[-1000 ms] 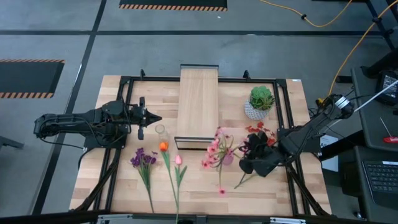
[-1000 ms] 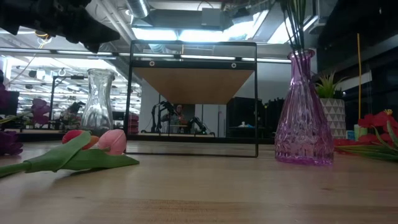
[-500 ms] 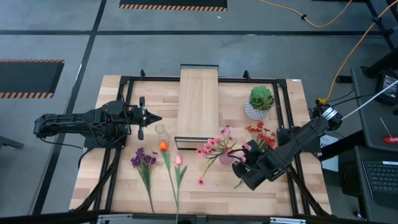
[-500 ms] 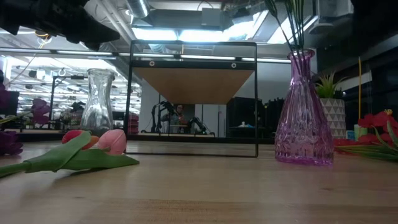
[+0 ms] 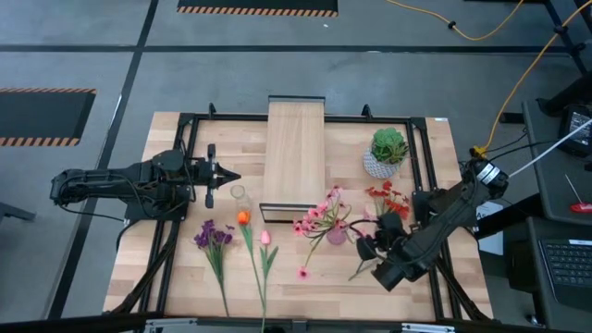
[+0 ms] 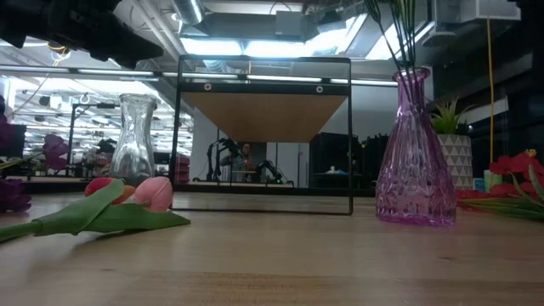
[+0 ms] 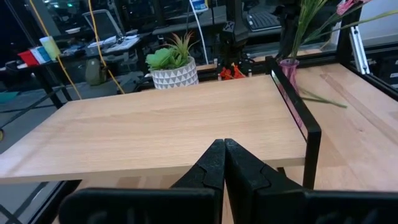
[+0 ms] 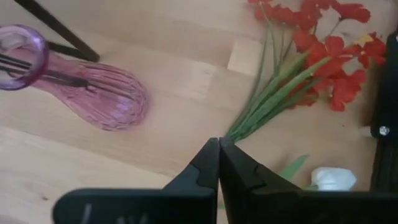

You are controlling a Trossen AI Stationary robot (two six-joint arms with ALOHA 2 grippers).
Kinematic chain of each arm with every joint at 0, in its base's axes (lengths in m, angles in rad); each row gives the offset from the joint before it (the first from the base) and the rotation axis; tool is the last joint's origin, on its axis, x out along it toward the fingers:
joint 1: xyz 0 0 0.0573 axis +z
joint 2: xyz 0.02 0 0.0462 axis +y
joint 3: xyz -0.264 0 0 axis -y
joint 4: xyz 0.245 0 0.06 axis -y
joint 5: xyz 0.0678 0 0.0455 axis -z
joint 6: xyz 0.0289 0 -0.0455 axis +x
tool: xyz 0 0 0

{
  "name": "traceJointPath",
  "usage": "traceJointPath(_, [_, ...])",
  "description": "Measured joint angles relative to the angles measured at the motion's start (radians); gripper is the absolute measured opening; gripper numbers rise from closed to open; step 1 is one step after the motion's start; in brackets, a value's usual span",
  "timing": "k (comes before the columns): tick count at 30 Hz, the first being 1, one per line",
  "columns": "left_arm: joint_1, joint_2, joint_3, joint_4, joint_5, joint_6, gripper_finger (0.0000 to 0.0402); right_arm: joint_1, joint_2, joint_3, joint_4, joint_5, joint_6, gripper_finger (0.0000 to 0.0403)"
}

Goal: Pick and place flowers into a vace then onto a shelf
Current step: Put the orange flowers into the purple vase

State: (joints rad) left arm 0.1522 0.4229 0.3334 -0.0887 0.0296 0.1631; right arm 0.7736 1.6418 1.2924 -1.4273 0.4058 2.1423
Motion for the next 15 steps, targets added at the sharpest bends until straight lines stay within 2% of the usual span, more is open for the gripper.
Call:
traceJointPath(6, [0.000, 0.000, 0.000, 0.000, 0.000, 0.000, 0.0004, 0.025, -0.001, -0.097, 0.062, 0.003, 0.055, 0.0013])
traceJointPath(11, [0.000, 0.000, 0.000, 0.000, 0.000, 0.000, 0.0004, 0.065, -0.017, -0.181, 0.119, 0.119, 0.143, 0.0005])
traceJointPath(15, [0.000, 0.000, 0.000, -0.007, 0.000, -0.001, 0.0004, 0.083, -0.033, -0.244, 0.177, 0.123, 0.185, 0.0006])
